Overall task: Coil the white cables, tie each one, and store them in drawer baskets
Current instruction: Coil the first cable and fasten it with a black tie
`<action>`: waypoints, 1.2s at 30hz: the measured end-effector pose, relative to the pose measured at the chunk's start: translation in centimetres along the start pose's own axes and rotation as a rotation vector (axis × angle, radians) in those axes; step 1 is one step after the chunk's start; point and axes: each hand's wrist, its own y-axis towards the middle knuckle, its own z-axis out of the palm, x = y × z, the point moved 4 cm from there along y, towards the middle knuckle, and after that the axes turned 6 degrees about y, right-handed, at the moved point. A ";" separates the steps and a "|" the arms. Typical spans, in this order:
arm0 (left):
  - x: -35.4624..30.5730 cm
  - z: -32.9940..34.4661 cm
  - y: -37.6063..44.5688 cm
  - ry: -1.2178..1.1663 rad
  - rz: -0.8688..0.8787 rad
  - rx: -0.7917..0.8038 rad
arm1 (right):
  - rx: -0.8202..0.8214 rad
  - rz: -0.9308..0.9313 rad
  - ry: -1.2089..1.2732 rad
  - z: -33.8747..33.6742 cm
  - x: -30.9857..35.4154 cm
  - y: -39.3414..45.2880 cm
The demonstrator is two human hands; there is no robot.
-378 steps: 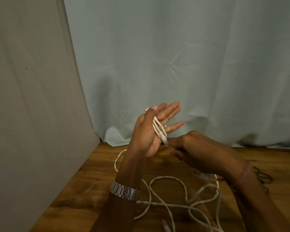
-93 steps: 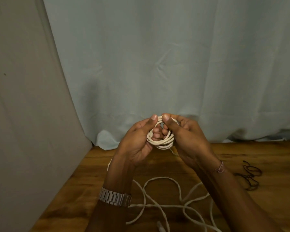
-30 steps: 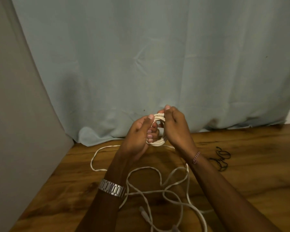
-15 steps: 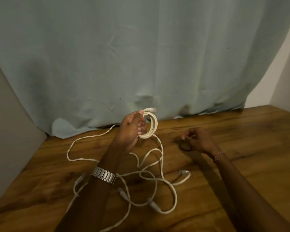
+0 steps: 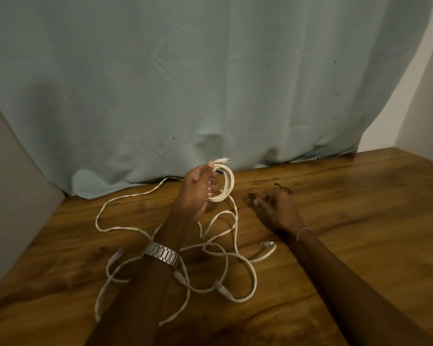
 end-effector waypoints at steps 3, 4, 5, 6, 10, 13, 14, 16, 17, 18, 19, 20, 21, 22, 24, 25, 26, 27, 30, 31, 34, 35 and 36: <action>0.1 -0.2 0.4 0.009 0.008 -0.012 | -0.037 -0.118 0.167 -0.7 2.2 -0.1; 0.0 -0.3 0.5 0.013 0.012 -0.016 | -0.040 -0.158 0.217 -0.9 2.7 0.1; -0.1 -0.4 0.6 0.017 0.016 -0.020 | -0.049 -0.182 0.246 -1.0 3.2 0.2; -0.2 -0.6 0.7 0.026 0.022 -0.023 | -0.060 -0.199 0.264 -1.2 3.4 0.4; -0.6 -1.2 0.9 0.072 0.040 -0.023 | -0.091 -0.205 -0.014 -0.9 3.4 0.9; -0.6 -1.8 0.8 0.087 0.050 -0.019 | -0.077 -0.172 -0.122 -0.4 2.7 0.8; -0.6 -1.9 0.8 0.097 0.051 -0.019 | -0.086 -0.166 -0.120 -0.4 2.5 0.7; -0.6 -2.1 0.9 0.110 0.053 -0.017 | -0.116 -0.164 -0.123 -0.6 2.6 0.7; -0.7 -2.2 0.9 0.109 0.057 -0.015 | -0.132 -0.160 -0.109 -0.8 2.7 0.8; -0.8 -2.2 1.0 0.108 0.060 -0.014 | -0.149 -0.149 -0.082 -1.0 2.7 0.9; -0.9 -2.2 1.0 0.109 0.062 -0.015 | -0.165 -0.137 -0.051 -1.3 2.7 1.1; -1.0 -2.2 1.0 0.113 0.062 -0.016 | -0.183 -0.122 -0.030 -1.6 2.7 1.2; -1.1 -2.2 1.0 0.117 0.061 -0.018 | -0.199 -0.113 -0.018 -1.8 2.6 1.4; -1.2 -2.2 1.0 0.118 0.061 -0.017 | -0.214 -0.101 -0.005 -2.1 2.4 1.6; -1.4 -2.2 1.0 0.104 0.061 -0.013 | -0.230 -0.058 0.043 -2.6 1.8 2.1; -1.4 -2.2 1.0 0.098 0.063 -0.011 | -0.235 -0.036 0.076 -3.0 1.4 2.4; -1.5 -2.2 1.0 0.096 0.064 -0.011 | -0.237 -0.018 0.111 -3.2 1.0 2.7; -1.5 -2.2 1.1 0.096 0.064 -0.011 | -0.233 -0.009 0.139 -3.4 0.8 3.0; -1.6 -2.3 1.1 0.091 0.063 -0.011 | -0.220 -0.030 0.160 -3.6 1.1 3.1; -1.7 -2.3 1.1 0.090 0.062 -0.012 | -0.210 -0.039 0.183 -3.4 1.5 3.0; -1.6 -2.4 1.1 0.091 0.062 -0.014 | -0.067 -0.037 0.337 -1.9 3.0 2.8; -1.6 -2.4 1.1 0.095 0.059 -0.014 | -0.010 -0.045 0.334 -1.1 3.4 2.8; -1.6 -2.4 1.1 0.098 0.057 -0.016 | 0.038 -0.052 0.278 -0.2 3.7 2.9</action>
